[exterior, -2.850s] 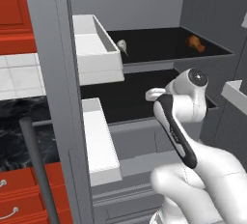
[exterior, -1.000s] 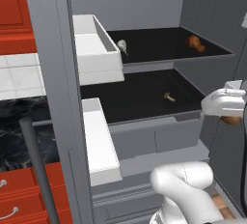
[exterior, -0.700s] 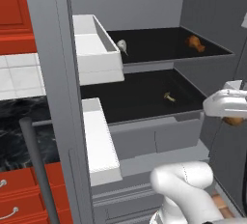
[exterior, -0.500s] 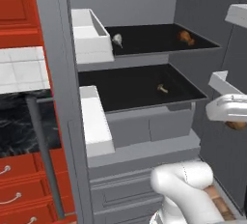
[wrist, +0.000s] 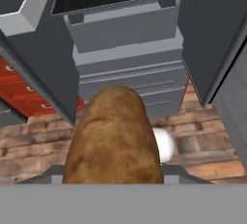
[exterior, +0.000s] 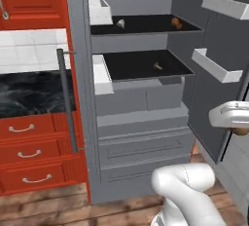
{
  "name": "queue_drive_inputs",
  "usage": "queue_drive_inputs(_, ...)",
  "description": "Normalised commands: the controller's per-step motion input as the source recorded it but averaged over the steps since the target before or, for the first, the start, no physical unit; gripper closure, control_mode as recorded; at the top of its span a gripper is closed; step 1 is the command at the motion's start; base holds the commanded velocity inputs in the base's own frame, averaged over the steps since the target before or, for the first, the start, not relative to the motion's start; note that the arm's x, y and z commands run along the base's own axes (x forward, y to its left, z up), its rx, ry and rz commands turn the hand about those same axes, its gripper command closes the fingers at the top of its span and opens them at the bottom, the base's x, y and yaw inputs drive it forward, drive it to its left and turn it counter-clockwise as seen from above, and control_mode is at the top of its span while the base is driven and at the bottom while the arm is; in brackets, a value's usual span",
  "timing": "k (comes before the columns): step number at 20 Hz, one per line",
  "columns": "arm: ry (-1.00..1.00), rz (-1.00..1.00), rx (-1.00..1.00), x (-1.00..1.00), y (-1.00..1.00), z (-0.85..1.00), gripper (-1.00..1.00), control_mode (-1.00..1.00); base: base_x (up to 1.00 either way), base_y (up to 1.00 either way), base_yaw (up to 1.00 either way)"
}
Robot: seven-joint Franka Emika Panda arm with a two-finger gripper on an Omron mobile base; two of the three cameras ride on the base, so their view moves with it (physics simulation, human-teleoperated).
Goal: Gather the potato and mushroom from the fridge and place them on a tray on the dining counter. Then gather the fish and chicken drumstick from the fridge and place them on the other tray.
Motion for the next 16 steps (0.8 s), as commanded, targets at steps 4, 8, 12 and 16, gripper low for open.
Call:
queue_drive_inputs(4,0.0,0.0,0.0,0.0,0.0,0.0,1.0,1.0,-0.87,0.48,0.27)
queue_drive_inputs(8,0.0,0.0,0.0,0.0,0.0,0.0,1.0,1.0,-0.79,0.5,0.33)
queue_drive_inputs(12,0.0,0.0,0.0,0.0,0.0,0.0,1.0,1.0,-0.64,0.56,0.39)
queue_drive_inputs(16,0.0,0.0,0.0,0.0,0.0,0.0,1.0,1.0,-0.38,0.67,0.43)
